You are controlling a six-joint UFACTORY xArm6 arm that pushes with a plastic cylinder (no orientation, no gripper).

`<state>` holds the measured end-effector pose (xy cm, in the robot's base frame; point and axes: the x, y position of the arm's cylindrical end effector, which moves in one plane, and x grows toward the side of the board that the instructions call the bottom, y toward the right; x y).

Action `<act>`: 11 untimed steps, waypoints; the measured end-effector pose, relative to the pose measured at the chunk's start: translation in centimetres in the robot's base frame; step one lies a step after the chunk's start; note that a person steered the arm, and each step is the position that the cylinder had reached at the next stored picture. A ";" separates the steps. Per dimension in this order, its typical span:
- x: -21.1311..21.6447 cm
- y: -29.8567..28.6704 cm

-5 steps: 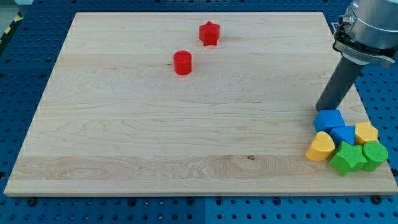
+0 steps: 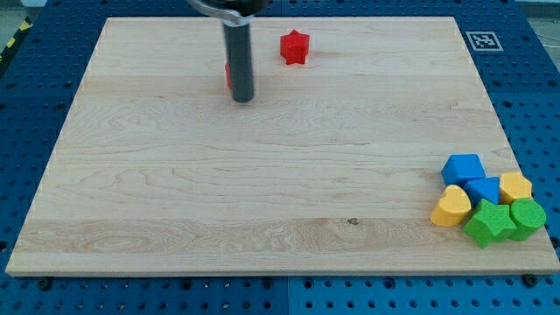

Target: Push the red star at the top of the red circle

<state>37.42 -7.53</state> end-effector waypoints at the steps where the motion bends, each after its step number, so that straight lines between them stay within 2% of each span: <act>1: 1.0 -3.1; 2: -1.6 -5.1; 3: -2.0 -2.2; 4: -4.2 -0.2; 6: -6.9 7.9; 9: -15.8 8.3; 11: -16.3 11.4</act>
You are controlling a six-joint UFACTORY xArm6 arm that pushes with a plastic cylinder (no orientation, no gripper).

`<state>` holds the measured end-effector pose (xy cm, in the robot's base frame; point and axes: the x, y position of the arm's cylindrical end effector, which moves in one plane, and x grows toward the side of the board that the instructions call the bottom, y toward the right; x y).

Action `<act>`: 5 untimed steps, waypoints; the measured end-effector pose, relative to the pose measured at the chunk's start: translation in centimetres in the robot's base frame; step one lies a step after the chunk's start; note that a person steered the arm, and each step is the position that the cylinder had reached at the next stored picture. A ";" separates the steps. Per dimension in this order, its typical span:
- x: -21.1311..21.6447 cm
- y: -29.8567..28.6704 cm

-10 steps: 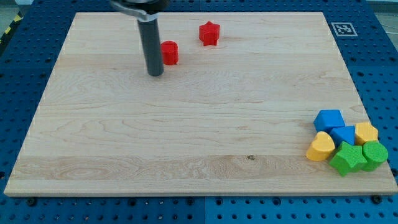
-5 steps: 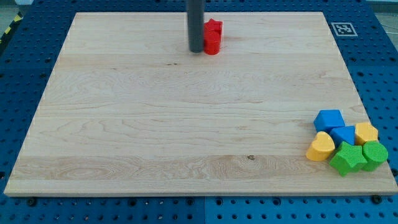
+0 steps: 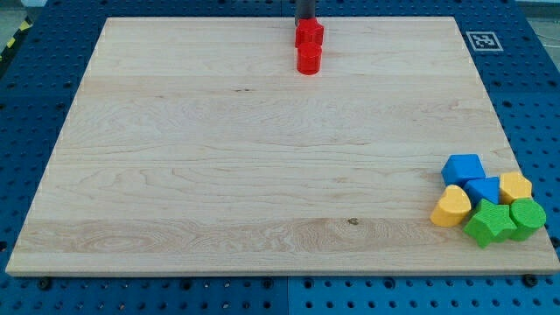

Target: Push the red star at the top of the red circle

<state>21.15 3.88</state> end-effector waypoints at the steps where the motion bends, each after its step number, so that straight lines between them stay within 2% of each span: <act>1: 2.8 -0.7; 5: 15.1 -1.0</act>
